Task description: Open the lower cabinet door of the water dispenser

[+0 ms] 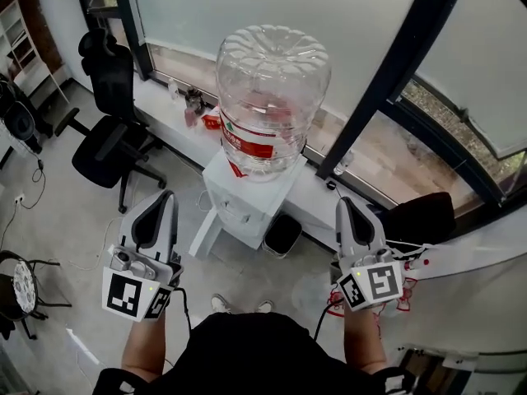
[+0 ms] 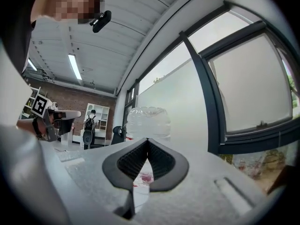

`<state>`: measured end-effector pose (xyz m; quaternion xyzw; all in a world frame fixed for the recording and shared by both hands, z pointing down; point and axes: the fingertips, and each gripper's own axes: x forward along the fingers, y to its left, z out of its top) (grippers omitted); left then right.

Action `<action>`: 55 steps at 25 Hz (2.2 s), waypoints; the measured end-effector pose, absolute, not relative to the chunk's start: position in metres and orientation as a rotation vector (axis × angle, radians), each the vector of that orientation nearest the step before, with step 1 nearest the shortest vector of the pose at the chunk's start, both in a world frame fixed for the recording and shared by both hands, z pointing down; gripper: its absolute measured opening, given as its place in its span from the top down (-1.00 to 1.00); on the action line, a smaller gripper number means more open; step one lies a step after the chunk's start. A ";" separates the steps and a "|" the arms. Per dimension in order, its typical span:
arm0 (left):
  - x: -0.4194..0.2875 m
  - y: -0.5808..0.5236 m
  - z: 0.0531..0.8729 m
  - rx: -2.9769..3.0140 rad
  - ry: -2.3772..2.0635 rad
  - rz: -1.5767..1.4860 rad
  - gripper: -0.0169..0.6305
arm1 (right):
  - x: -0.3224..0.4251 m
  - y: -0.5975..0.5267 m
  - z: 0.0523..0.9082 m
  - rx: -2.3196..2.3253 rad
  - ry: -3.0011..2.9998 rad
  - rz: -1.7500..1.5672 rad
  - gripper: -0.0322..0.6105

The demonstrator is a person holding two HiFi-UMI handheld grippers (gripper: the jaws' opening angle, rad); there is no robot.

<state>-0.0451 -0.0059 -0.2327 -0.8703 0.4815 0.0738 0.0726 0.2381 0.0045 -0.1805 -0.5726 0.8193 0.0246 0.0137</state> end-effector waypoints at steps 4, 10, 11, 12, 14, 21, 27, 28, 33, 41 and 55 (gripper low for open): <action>-0.056 0.009 -0.231 -2.588 1.494 0.219 0.92 | 0.263 0.023 -0.180 -1.851 2.481 0.063 0.89; -0.070 0.023 -0.216 -2.569 1.575 0.222 0.92 | 0.291 0.050 -0.170 -1.963 2.397 0.058 0.89; -0.068 0.024 -0.213 -2.575 1.574 0.219 0.92 | 0.294 0.054 -0.169 -1.979 2.391 0.059 0.89; -0.065 0.025 -0.211 -2.584 1.568 0.214 0.92 | 0.297 0.056 -0.167 -1.994 2.385 0.058 0.89; -0.060 0.024 -0.209 -2.594 1.556 0.210 0.92 | 0.301 0.057 -0.164 -2.012 2.376 0.051 0.89; -0.053 0.024 -0.215 -2.596 1.522 0.235 0.92 | 0.295 0.049 -0.169 -1.976 2.378 0.072 0.89; -0.062 0.026 -0.213 -2.564 1.555 0.206 0.92 | 0.282 0.042 -0.168 -1.925 2.408 0.072 0.89; -0.063 0.027 -0.213 -2.560 1.560 0.204 0.92 | 0.280 0.041 -0.168 -1.918 2.413 0.074 0.89; -0.065 0.027 -0.211 -2.557 1.568 0.202 0.92 | 0.274 0.036 -0.169 -1.897 2.428 0.077 0.89; -0.066 0.022 -0.209 -2.563 1.576 0.205 0.92 | 0.267 0.030 -0.167 -1.880 2.454 0.062 0.89; -0.063 0.016 -0.208 -2.580 1.550 0.203 0.92 | 0.261 0.026 -0.166 -1.887 2.479 0.086 0.89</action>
